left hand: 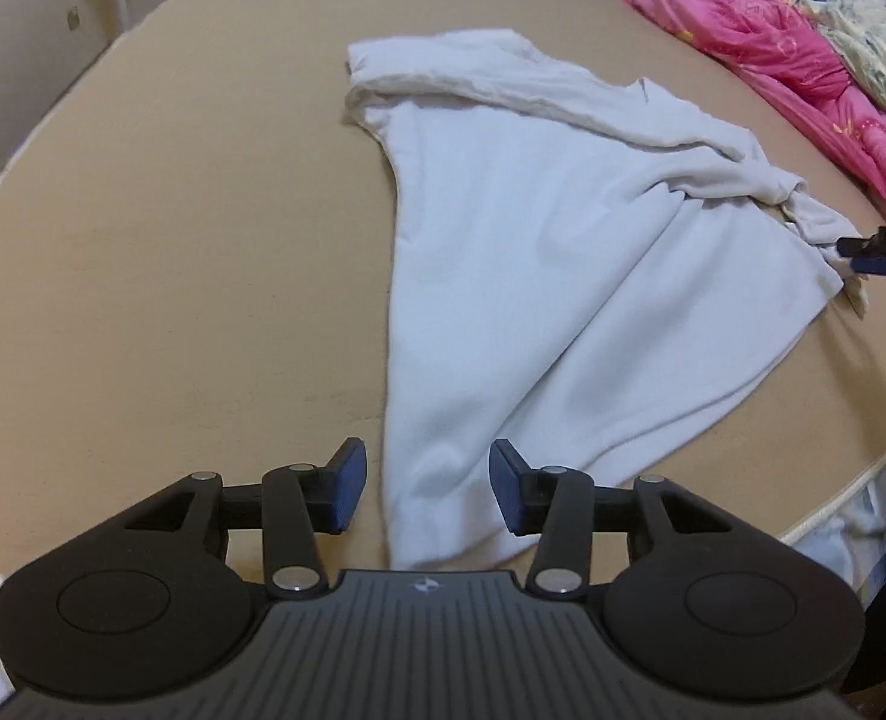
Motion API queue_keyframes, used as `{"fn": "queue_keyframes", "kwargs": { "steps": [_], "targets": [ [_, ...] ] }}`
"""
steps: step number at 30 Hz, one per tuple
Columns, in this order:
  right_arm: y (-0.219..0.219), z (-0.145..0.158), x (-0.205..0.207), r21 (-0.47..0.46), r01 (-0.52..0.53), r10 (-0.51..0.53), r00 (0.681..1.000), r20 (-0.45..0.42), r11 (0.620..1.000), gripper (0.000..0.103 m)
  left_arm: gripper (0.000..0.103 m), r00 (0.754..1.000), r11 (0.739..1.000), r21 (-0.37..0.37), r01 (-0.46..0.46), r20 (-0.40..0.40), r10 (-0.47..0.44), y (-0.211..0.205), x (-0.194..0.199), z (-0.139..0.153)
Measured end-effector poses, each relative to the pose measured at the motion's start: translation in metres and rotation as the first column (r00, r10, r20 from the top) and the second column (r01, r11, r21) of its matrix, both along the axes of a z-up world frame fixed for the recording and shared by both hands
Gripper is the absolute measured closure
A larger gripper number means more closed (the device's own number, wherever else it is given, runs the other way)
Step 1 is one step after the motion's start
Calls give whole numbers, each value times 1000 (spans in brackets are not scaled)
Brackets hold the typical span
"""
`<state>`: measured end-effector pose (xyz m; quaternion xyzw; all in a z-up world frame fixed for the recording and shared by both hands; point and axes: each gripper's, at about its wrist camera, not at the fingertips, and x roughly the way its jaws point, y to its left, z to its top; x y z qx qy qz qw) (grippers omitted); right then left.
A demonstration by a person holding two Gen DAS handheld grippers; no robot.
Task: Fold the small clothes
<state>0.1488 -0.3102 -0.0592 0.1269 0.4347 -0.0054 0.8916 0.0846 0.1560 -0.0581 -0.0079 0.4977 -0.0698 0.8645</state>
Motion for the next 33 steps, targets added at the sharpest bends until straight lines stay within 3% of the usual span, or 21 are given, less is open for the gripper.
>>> {"fn": "queue_keyframes", "kwargs": {
  "steps": [2, 6, 7, 8, 9, 11, 14, 17, 20, 22, 25, 27, 30, 32, 33],
  "targets": [
    [7, -12, 11, -18, -35, 34, 999, -30, 999, 62, 54, 999, 1000, 6, -1, -38, 1, -4, 14, -10],
    [17, -37, 25, -63, -76, 71, 994, -82, 995, 64, 69, 994, 998, 60, -30, -102, 36, -4, 26, -25],
    [19, -41, 25, -83, -84, 76, 993, -88, 993, 68, 75, 995, 998, 58, -26, -95, 32, -5, 28, -24],
    [21, -44, 25, -108, -88, 79, 993, -88, 990, 82, 87, 995, 998, 49, -27, -93, 32, -5, 30, -23],
    [21, -45, 25, -123, -93, 84, 993, -80, 988, 94, 93, 995, 999, 35, -27, -95, 30, -5, 31, -23],
    [14, -39, 17, -83, -95, 90, 994, -59, 992, 98, 95, 996, 999, 46, -17, -84, 21, -6, 30, -21],
    [-3, -14, -9, -10, -54, 54, 999, 1, 998, 99, 97, 999, 998, 56, -11, -35, 13, -4, 23, -10],
    [-23, 26, -55, 71, -46, 40, 996, 81, 996, 99, 98, 1000, 1000, -10, -18, 16, 18, 8, 9, 11],
    [-42, 55, -115, 68, -51, 43, 991, 123, 996, 99, 99, 998, 997, -79, 14, 67, -9, 19, -22, 34],
    [-62, 63, -155, 98, -28, 19, 996, 92, 995, 99, 100, 997, 995, -81, 64, 55, -60, 23, -46, 39],
    [-85, 58, -200, 131, -8, 9, 1000, -10, 991, 99, 100, 988, 988, -23, 151, -17, -152, 18, -74, 30],
    [-87, 45, -216, 133, -39, 54, 993, -109, 990, 99, 100, 975, 974, 45, 220, -52, -218, 8, -83, 23],
    [-76, 20, -219, 87, -126, 142, 966, -218, 988, 98, 99, 975, 972, 100, 213, -90, -204, -2, -73, 14],
    [-78, 17, -209, 18, -70, 72, 980, -186, 997, 97, 96, 982, 979, 76, 187, -50, -184, -4, -62, 21],
    [-80, 20, -202, 5, -43, 43, 988, -150, 999, 94, 87, 984, 983, 51, 175, -26, -174, -6, -56, 25]
  ]
}}
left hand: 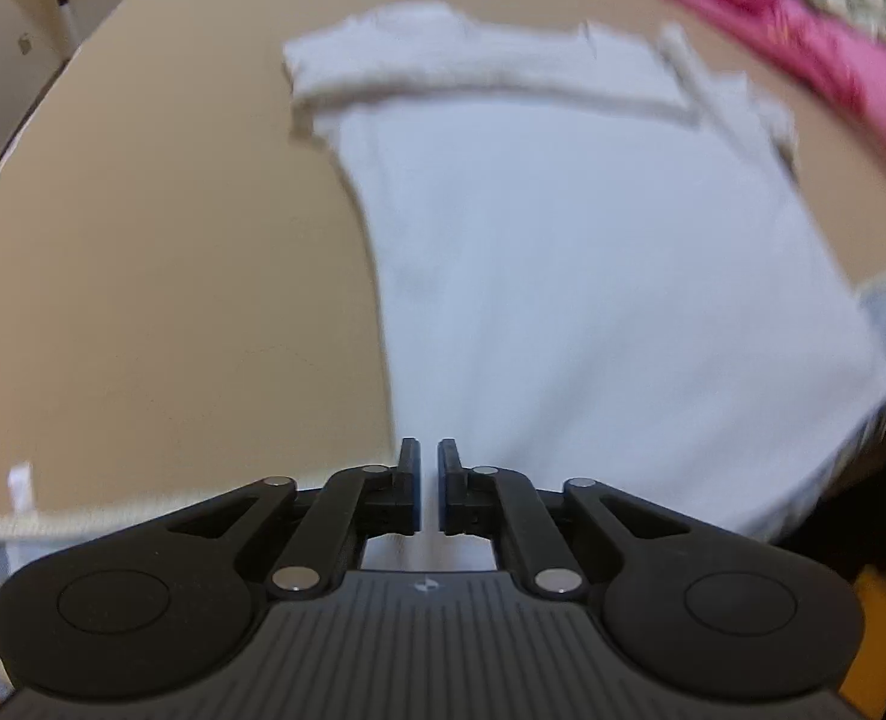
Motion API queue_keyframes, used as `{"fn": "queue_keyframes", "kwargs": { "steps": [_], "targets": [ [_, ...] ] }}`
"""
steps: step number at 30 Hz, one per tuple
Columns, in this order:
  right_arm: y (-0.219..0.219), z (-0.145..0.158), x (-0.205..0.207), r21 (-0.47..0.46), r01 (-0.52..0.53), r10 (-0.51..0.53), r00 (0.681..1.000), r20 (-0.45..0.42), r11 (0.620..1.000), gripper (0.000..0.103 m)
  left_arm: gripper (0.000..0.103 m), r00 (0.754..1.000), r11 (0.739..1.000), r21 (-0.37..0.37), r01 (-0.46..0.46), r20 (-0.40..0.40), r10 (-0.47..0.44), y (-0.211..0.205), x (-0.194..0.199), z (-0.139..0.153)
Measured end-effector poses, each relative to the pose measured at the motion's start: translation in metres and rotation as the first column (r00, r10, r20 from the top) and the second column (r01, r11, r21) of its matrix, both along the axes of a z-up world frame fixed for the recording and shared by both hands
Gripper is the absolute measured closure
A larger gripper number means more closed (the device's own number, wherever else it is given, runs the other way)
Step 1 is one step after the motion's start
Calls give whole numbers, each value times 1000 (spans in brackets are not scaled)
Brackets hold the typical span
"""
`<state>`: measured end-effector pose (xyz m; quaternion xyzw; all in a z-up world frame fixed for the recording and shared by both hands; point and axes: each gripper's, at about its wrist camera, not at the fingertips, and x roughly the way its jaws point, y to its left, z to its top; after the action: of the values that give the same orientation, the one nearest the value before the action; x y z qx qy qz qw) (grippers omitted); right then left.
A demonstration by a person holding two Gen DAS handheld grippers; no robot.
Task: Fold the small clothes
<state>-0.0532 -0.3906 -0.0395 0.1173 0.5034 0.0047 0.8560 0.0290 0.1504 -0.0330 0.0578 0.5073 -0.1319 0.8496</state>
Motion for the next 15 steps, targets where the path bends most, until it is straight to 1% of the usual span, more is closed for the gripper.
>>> {"fn": "queue_keyframes", "kwargs": {
  "steps": [1, 2, 3, 4, 5, 6, 7, 9, 10, 13, 15],
  "targets": [
    [-3, 3, 8, 9, 28, -28, 999, 35, 1000, 94, 81, 1000, 1000, -29, -11, 21, 12, -2, 5, 5],
    [-5, 8, 16, 33, 44, -46, 996, 76, 998, 91, 73, 999, 999, -44, -20, 36, 21, -6, 10, 8],
    [-4, 14, 24, 59, 37, -44, 992, 122, 998, 84, 72, 998, 998, -52, -24, 52, 27, -12, 15, 10],
    [0, 21, 33, 77, 15, -28, 986, 167, 997, 79, 72, 998, 999, -50, -22, 62, 25, -19, 19, 10],
    [4, 25, 42, 86, -10, -7, 980, 197, 996, 70, 72, 997, 999, -41, -16, 72, 19, -28, 22, 6],
    [9, 30, 53, 92, -39, 18, 975, 223, 995, 64, 72, 996, 1000, -26, -9, 85, 11, -38, 27, 5],
    [16, 34, 65, 93, -74, 49, 968, 247, 993, 62, 72, 995, 1000, -10, -8, 100, 9, -43, 30, 4],
    [28, 35, 89, 79, -117, 93, 960, 263, 990, 61, 72, 990, 1000, 17, -15, 141, 12, -48, 31, -1],
    [32, 36, 99, 74, -127, 103, 960, 261, 989, 61, 72, 986, 1000, 15, -22, 163, 20, -51, 34, -1],
    [44, 23, 137, 87, -132, 110, 969, 221, 987, 61, 72, 972, 999, -7, -42, 232, 43, -61, 43, 2],
    [47, 10, 161, 93, -111, 93, 979, 179, 989, 61, 72, 955, 1000, -2, -25, 295, 25, -76, 48, 3]
  ]
}}
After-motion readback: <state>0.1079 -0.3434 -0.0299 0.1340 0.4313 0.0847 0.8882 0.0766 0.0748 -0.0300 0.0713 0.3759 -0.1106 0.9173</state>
